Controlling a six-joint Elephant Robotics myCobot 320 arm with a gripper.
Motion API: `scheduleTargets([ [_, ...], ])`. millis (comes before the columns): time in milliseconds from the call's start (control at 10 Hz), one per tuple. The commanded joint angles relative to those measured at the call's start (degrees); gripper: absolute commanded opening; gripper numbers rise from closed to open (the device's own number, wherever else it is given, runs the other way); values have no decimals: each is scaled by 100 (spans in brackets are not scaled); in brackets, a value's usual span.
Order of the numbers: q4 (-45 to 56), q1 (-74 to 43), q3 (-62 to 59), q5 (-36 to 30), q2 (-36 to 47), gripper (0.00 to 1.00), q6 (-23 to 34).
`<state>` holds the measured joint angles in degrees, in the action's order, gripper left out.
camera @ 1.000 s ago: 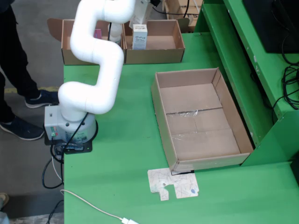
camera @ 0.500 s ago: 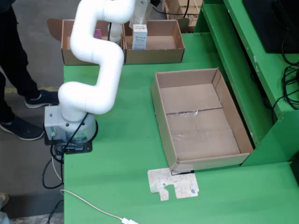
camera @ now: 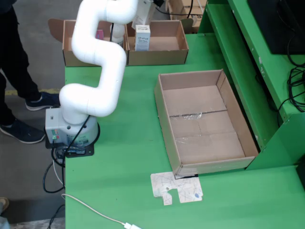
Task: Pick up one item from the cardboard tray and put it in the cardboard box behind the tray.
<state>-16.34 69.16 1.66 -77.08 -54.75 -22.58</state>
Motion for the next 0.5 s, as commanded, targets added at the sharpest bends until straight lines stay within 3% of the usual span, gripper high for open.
scheduleTargets([
  [0, -105, 34, -166, 47, 228, 60, 2],
  [400, -105, 34, -166, 47, 228, 100, 1],
])
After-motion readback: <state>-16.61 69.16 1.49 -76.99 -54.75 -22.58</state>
